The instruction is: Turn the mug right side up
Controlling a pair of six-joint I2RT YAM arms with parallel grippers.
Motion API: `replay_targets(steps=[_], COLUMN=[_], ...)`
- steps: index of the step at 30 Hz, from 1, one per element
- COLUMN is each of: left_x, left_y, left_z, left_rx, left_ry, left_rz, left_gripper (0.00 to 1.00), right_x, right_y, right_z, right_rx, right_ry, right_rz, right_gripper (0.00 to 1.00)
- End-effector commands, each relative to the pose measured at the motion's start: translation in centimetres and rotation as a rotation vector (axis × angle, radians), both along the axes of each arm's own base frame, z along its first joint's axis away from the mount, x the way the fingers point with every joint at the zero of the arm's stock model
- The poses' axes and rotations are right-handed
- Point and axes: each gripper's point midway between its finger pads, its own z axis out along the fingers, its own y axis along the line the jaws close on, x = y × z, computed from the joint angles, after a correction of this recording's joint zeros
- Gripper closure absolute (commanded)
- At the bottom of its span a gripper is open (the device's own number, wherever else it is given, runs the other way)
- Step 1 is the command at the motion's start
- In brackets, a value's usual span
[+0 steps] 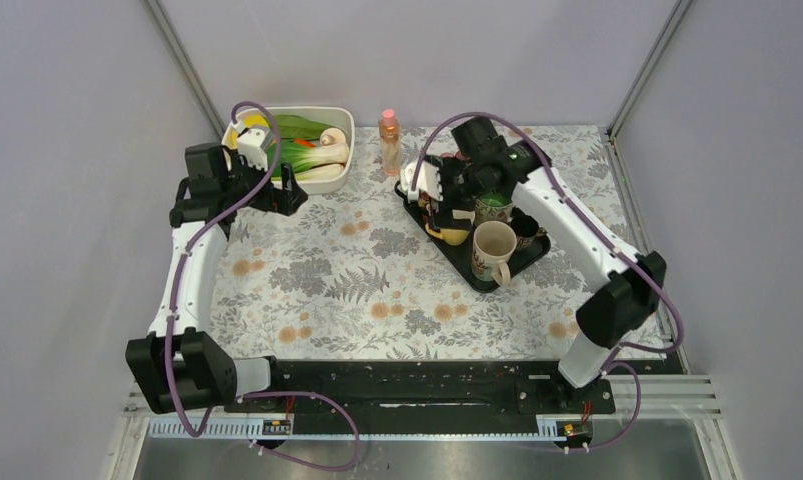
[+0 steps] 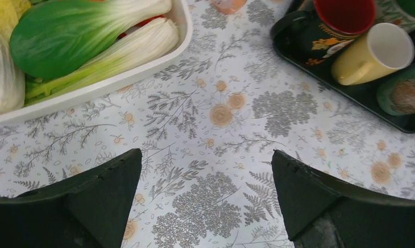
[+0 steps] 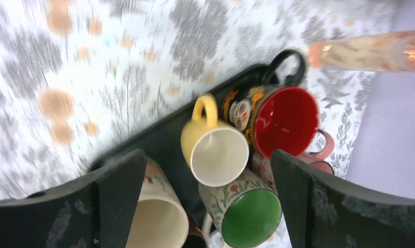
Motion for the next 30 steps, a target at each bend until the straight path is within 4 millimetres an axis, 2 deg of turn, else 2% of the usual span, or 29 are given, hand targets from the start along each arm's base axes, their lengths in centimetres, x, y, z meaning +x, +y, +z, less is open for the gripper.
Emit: replay_targets(steps=[1, 2, 4, 5, 6, 8, 10, 11, 12, 13, 15, 16, 17, 20, 23, 26, 30], left_x=[3.4, 4.0, 4.7, 5.1, 5.3, 5.3, 4.9, 4.7, 4.5, 4.2, 3.7, 3.5, 3.3, 2.8, 2.5, 2.1, 2.1], left_y=[2.3, 3.0, 4.5, 5.4, 6.4, 7.5, 8.1, 8.3, 8.4, 8.6, 8.8, 8.6, 8.5, 8.3, 8.0, 7.7, 8.0], left_z=[-1.5, -1.8, -2.6, -2.9, -3.2, -3.8, -5.1, -5.5, -5.9, -6.4, -7.5, -8.0, -8.6, -10.2, -11.8, -13.5, -13.4], left_rx=[-0.018, -0.023, -0.05, -0.066, -0.083, -0.114, -0.104, -0.09, -0.082, -0.077, -0.077, -0.077, -0.076, -0.074, -0.072, -0.066, -0.037], left_ry=[-0.088, -0.12, -0.169, -0.2, -0.226, -0.262, -0.274, -0.286, -0.296, -0.299, -0.295, -0.29, -0.282, -0.265, -0.247, -0.23, -0.247], left_rz=[0.187, 0.244, 0.37, 0.436, 0.512, 0.605, 0.641, 0.642, 0.645, 0.656, 0.671, 0.666, 0.661, 0.652, 0.64, 0.619, 0.62], left_gripper=[0.01, 0.01, 0.01, 0.01, 0.01, 0.01, 0.01, 0.01, 0.01, 0.01, 0.01, 0.01, 0.01, 0.01, 0.01, 0.01, 0.01], right_x=[0.8, 2.3, 5.6, 7.1, 8.8, 9.7, 9.2, 8.8, 8.0, 6.8, 4.8, 4.1, 2.9, 1.0, -0.5, -1.3, -1.8], right_y=[3.7, 3.0, -0.1, -2.3, -5.7, -11.3, -16.7, -19.3, -21.9, -24.3, -28.2, -29.2, -31.1, -32.7, -33.0, -32.8, -32.5], right_z=[8.9, 10.5, 10.8, 10.8, 10.2, 8.4, 6.5, 6.3, 5.4, 5.5, 3.5, 3.0, 1.0, -1.7, -4.1, -5.4, -6.6], right_rx=[0.493, 0.584, 0.733, 0.808, 0.868, 0.953, 1.013, 1.057, 1.07, 1.096, 1.07, 1.069, 1.03, 1.016, 1.062, 1.121, 1.163], right_ry=[0.087, 0.088, 0.099, 0.087, 0.064, 0.05, 0.005, -0.052, -0.104, -0.171, -0.277, -0.336, -0.387, -0.506, -0.55, -0.542, -0.536], right_rz=[-0.333, -0.456, -0.745, -0.892, -1.068, -1.328, -1.52, -1.59, -1.667, -1.721, -1.82, -1.841, -1.896, -1.901, -1.907, -1.907, -1.891], right_gripper=[0.01, 0.01, 0.0, 0.01, 0.01, 0.01, 0.01, 0.01, 0.01, 0.01, 0.01, 0.0, 0.01, 0.01, 0.01, 0.01, 0.01])
